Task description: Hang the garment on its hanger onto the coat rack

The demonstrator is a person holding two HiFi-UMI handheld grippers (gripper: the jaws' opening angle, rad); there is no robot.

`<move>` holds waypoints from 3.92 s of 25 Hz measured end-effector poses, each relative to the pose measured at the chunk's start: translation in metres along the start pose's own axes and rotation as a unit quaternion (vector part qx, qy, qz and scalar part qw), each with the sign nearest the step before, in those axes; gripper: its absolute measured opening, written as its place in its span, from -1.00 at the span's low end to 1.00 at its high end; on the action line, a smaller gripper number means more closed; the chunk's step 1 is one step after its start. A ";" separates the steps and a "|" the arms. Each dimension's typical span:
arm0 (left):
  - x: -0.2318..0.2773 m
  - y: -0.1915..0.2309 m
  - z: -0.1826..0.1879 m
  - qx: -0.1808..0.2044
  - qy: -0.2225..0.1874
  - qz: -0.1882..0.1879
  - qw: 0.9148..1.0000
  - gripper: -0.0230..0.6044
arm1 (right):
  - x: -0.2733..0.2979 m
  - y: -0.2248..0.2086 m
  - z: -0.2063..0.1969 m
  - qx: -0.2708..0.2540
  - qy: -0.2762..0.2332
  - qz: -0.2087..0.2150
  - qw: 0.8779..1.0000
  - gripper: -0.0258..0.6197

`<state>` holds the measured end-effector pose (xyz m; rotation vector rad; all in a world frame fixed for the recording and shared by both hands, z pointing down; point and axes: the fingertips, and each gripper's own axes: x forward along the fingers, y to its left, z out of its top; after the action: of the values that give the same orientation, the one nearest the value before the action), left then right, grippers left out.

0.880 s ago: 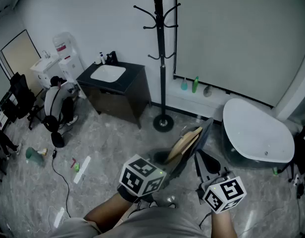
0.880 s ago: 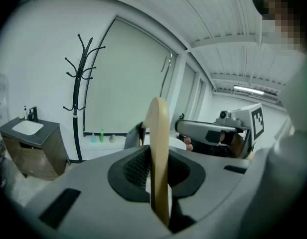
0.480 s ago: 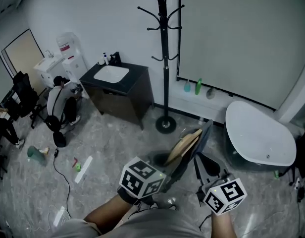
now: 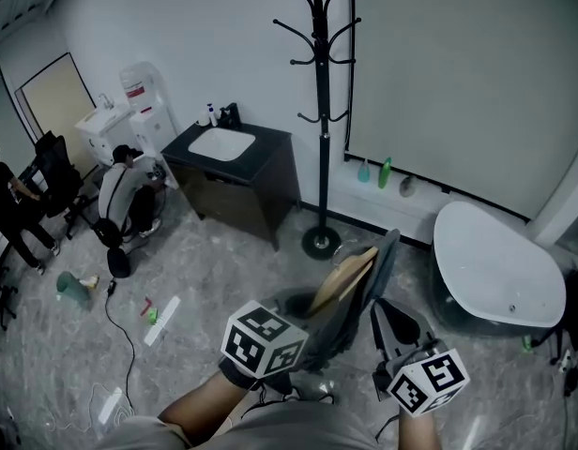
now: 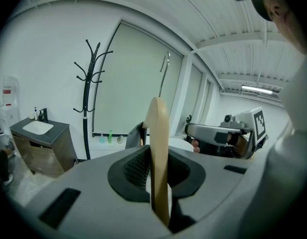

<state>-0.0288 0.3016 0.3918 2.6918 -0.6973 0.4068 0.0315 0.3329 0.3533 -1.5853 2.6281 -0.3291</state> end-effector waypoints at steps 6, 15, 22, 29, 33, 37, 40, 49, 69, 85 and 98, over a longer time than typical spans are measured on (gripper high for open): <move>0.001 0.000 0.001 0.007 0.003 0.016 1.000 -0.78 | -0.009 -0.008 -0.001 0.007 -0.006 0.013 1.000 -0.87; 0.005 0.006 0.017 0.042 0.013 0.016 0.999 -0.78 | -0.013 -0.024 0.000 0.021 -0.018 0.030 0.999 -0.87; 0.019 0.029 0.029 0.039 0.009 0.014 0.999 -0.78 | 0.015 -0.032 0.007 0.018 -0.025 0.039 0.999 -0.87; 0.043 0.080 0.043 0.037 0.009 -0.012 0.999 -0.78 | 0.077 -0.053 0.016 0.010 -0.033 0.024 0.999 -0.87; 0.063 0.116 0.067 0.045 0.009 -0.040 0.998 -0.78 | 0.124 -0.070 0.033 0.006 -0.047 0.011 0.999 -0.87; 0.083 0.156 0.096 0.059 0.008 -0.067 0.996 -0.78 | 0.174 -0.085 0.050 0.004 -0.067 -0.002 0.998 -0.87; 0.096 0.183 0.114 0.072 0.007 -0.082 0.994 -0.78 | 0.202 -0.091 0.060 0.003 -0.084 -0.014 0.996 -0.87; 0.146 0.248 0.164 0.077 0.007 -0.096 0.992 -0.78 | 0.264 -0.130 0.078 0.013 -0.094 -0.028 0.995 -0.87; 0.322 0.421 0.284 0.034 -0.005 -0.054 0.998 -0.78 | 0.453 -0.311 0.143 0.015 -0.091 0.074 0.993 -0.87; 0.395 0.501 0.331 0.023 0.001 -0.056 0.998 -0.78 | 0.516 -0.369 0.156 0.017 -0.094 0.059 0.994 -0.87; 0.439 0.548 0.327 -0.010 0.019 -0.059 0.998 -0.78 | 0.544 -0.398 0.155 0.020 -0.087 0.022 0.996 -0.87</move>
<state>0.1217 -0.4579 0.3825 2.6814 -0.5252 0.4182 0.1449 -0.3484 0.3197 -1.4703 2.5052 -0.2289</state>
